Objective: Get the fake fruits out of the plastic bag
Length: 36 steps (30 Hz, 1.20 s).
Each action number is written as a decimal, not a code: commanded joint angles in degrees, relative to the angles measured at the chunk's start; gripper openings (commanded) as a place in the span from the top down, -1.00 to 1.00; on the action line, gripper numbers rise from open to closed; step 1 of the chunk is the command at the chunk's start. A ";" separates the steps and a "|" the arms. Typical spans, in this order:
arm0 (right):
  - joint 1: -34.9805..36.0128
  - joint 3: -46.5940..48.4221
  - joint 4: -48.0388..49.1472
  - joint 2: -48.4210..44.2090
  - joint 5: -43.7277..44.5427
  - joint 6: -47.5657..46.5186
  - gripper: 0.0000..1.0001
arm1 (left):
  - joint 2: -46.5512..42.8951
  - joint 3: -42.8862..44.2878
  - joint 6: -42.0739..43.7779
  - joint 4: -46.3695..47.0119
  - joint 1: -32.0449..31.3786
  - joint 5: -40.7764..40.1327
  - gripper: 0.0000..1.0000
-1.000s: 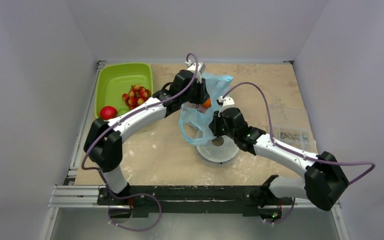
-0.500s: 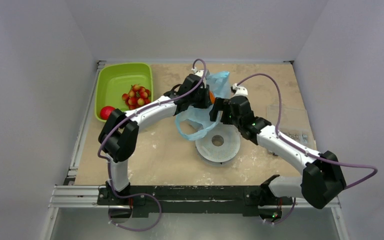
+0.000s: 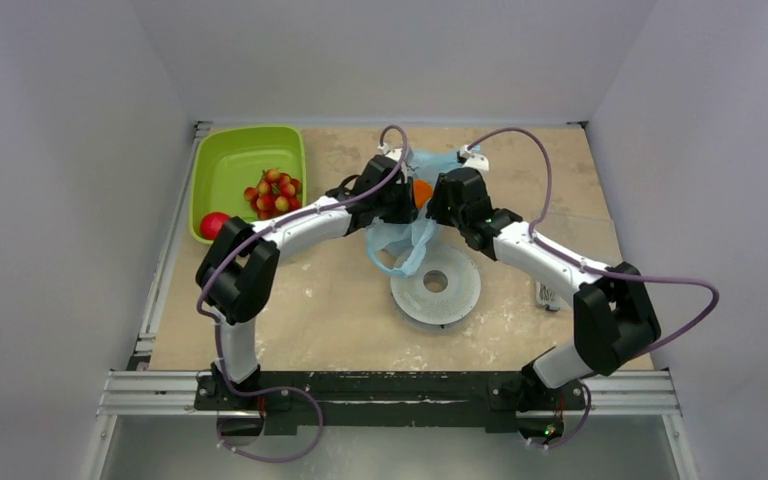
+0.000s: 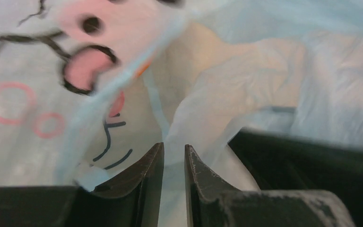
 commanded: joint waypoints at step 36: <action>-0.51 -11.01 25.76 -7.69 -27.71 1.77 1.00 | 5.55 16.06 11.08 -11.61 9.94 3.02 -0.71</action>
